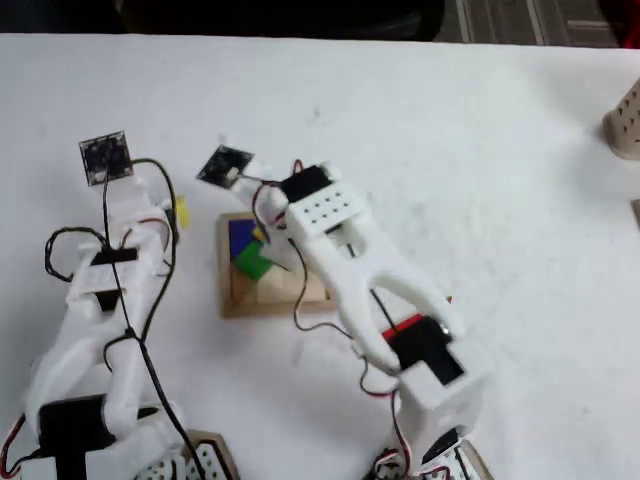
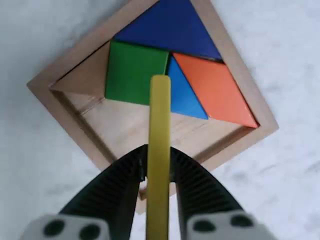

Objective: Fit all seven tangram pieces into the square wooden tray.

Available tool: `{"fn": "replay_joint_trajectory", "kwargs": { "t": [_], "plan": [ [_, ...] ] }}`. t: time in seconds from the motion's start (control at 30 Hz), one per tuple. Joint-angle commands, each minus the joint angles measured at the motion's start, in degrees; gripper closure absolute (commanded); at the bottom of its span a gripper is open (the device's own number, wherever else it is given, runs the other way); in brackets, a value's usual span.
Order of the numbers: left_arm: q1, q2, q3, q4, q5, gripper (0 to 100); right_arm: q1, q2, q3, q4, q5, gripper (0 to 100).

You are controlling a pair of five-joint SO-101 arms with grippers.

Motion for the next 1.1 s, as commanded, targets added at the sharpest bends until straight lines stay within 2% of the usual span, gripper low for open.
{"fn": "replay_joint_trajectory", "kwargs": {
  "t": [0.0,0.17,0.3,0.73,1.0,1.07],
  "plan": [
    [-0.40,-2.77,-2.73,0.26,0.00,78,0.31,3.65,-6.95,-2.24,-5.54,98.1],
    [-0.40,-2.77,-2.73,0.26,0.00,78,5.58,7.96,-14.15,-0.04,-12.92,98.1],
    [-0.31,-2.77,-2.73,0.35,0.00,78,8.75,9.01,-14.59,-0.13,-20.13,98.1],
    [-0.31,-2.77,-2.73,0.62,0.00,78,10.68,9.10,-13.10,1.36,-57.23,98.0],
    [-0.31,-2.77,-2.73,0.62,0.00,78,10.77,9.27,-8.35,1.10,-58.29,98.0],
    [-0.31,-2.77,-2.73,0.53,-0.09,78,10.33,10.33,-8.35,1.36,-54.42,96.8]
  ]
}}
